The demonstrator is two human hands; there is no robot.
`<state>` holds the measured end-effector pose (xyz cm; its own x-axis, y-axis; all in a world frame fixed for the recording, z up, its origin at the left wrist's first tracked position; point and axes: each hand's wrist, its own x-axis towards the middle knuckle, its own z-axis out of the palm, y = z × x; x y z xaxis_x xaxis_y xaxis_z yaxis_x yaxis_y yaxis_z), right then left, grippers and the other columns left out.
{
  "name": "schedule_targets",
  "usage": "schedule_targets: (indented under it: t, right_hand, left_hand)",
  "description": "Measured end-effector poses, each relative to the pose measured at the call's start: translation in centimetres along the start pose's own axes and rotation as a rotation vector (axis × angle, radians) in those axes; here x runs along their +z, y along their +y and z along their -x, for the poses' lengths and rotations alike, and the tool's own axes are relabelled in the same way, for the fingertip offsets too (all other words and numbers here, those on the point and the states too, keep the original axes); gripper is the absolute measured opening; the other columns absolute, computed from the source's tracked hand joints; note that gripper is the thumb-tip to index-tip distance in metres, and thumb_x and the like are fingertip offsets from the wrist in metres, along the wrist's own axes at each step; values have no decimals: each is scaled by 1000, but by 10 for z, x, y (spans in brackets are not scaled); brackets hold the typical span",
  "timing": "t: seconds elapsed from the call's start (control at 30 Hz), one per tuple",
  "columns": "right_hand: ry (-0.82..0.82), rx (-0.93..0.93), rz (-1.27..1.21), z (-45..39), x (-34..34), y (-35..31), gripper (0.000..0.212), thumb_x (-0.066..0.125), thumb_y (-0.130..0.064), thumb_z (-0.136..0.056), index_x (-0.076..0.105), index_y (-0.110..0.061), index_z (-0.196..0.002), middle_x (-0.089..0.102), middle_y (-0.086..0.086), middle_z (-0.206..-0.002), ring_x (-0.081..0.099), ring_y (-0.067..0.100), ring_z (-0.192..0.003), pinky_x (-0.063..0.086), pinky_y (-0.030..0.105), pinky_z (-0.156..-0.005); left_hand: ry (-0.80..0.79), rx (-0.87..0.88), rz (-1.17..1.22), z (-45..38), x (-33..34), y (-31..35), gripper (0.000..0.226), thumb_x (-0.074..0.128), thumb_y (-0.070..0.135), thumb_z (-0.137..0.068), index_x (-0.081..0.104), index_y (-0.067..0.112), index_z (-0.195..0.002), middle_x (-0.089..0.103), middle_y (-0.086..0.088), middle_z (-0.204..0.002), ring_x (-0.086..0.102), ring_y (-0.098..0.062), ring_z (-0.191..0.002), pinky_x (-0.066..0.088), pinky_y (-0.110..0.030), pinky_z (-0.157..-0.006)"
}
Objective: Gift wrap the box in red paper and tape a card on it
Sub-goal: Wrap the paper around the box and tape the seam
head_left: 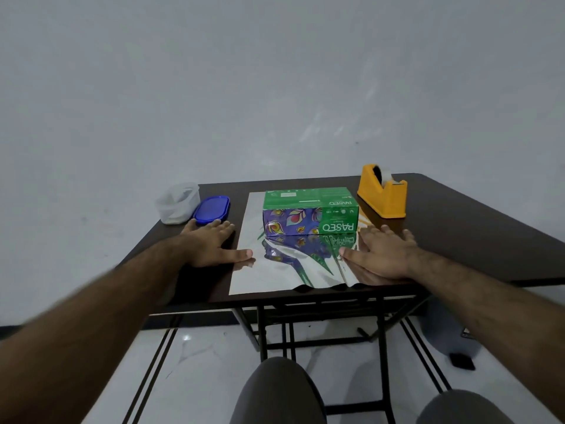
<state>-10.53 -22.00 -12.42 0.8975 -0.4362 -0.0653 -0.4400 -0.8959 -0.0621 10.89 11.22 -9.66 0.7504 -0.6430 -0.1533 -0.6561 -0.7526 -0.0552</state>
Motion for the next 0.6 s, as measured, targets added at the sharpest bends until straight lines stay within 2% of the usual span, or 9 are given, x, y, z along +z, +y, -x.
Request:
schedule_targets:
  t: [0.1,0.2,0.27,0.33,0.5,0.6]
  right_hand:
    - [31,-7,-2,0,-4,0,111,19,-95,-87,13,-20,-169,5,0,-178,2,24,-164,-2,66,-126]
    - [-18,-52,46,-3,-7,4,111,18,-95,-87,14,-21,-169,5,-3,-178,0,21,-164,-4,67,-126]
    - [-58,-59,68,-6,-8,7,112,16,-96,-85,18,-21,-168,5,-3,-178,0,21,-164,-3,69,-125]
    - [-68,-66,92,-7,-9,10,114,12,-98,-82,23,-21,-166,5,-4,-178,0,21,-164,-3,70,-124]
    - [-84,-59,111,-6,-11,11,115,6,-97,-81,9,-23,-169,0,-6,-178,-4,22,-164,-6,70,-124]
    - [-88,-56,93,-5,-9,12,119,5,-100,-78,7,-24,-169,0,-6,-178,-4,23,-164,-5,70,-124]
  left_hand:
    - [98,119,129,2,1,10,152,8,115,-53,8,21,-172,5,3,-179,1,-11,-164,-1,-53,-132]
    - [7,179,175,7,6,27,144,11,113,-59,8,23,-172,6,6,-179,1,-8,-164,-2,-48,-133]
    - [-47,188,100,7,11,31,132,19,108,-70,3,25,-171,1,6,-179,-2,-9,-164,-6,-50,-132]
    - [-56,184,59,4,12,26,131,21,108,-70,1,27,-171,-2,7,-179,-5,-8,-163,-10,-54,-130]
    - [-119,132,-36,5,-1,20,135,17,111,-64,-6,30,-171,-4,9,-179,-6,-10,-164,-12,-65,-127]
    - [-166,100,-68,10,-8,26,126,25,103,-74,-10,29,-170,-9,7,-178,-8,-12,-164,-13,-64,-127]
